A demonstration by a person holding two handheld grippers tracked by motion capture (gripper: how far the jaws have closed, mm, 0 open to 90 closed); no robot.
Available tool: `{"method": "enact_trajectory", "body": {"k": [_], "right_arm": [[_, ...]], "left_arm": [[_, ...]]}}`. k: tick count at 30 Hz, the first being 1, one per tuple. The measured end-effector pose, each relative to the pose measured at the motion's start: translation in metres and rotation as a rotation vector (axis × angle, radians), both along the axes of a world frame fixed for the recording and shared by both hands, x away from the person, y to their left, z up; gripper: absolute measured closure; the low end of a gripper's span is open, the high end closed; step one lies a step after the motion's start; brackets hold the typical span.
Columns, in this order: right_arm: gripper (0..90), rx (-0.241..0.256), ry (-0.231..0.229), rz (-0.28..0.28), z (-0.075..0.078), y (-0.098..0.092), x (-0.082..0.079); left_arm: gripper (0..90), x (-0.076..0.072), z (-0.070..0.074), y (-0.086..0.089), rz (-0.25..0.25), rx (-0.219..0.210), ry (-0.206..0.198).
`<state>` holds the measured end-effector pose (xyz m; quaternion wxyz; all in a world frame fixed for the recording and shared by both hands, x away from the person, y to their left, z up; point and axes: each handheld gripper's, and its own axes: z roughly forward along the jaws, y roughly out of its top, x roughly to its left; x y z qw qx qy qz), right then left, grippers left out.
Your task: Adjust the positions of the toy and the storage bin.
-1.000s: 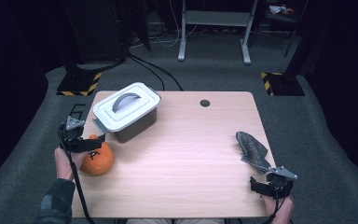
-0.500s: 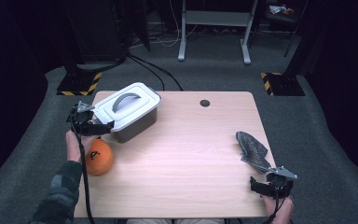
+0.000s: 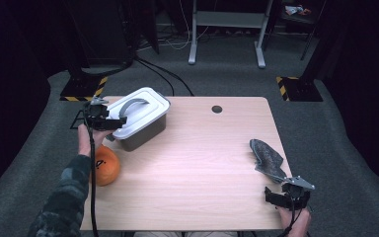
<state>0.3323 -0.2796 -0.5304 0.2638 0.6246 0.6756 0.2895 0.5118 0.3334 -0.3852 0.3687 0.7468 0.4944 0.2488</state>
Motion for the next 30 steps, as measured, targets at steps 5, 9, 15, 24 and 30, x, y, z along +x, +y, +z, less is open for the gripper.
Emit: {"method": "enact_trajectory", "body": {"k": [5,9,15,24,30], "right_arm": [[0.4,0.000,0.000,0.000,0.000,0.000,0.000],[0.4,0.000,0.000,0.000,0.000,0.000,0.000],[0.4,0.004,0.003,-0.006,0.000,0.001,0.000],[0.5,0.003,0.000,-0.003,0.000,0.001,0.000],[0.5,0.003,0.000,-0.002,0.000,0.001,0.000]], "left_arm": [[30.3,0.010,-0.002,-0.005,-0.003,0.012,0.003],[36.3,0.014,-0.001,-0.005,-0.003,0.010,0.005],[49.5,0.021,-0.006,-0.007,0.018,0.013,-0.007],[62.3,0.026,-0.012,-0.010,0.012,0.018,-0.001],[64.8,0.026,-0.012,-0.008,0.016,0.000,0.002]]}}
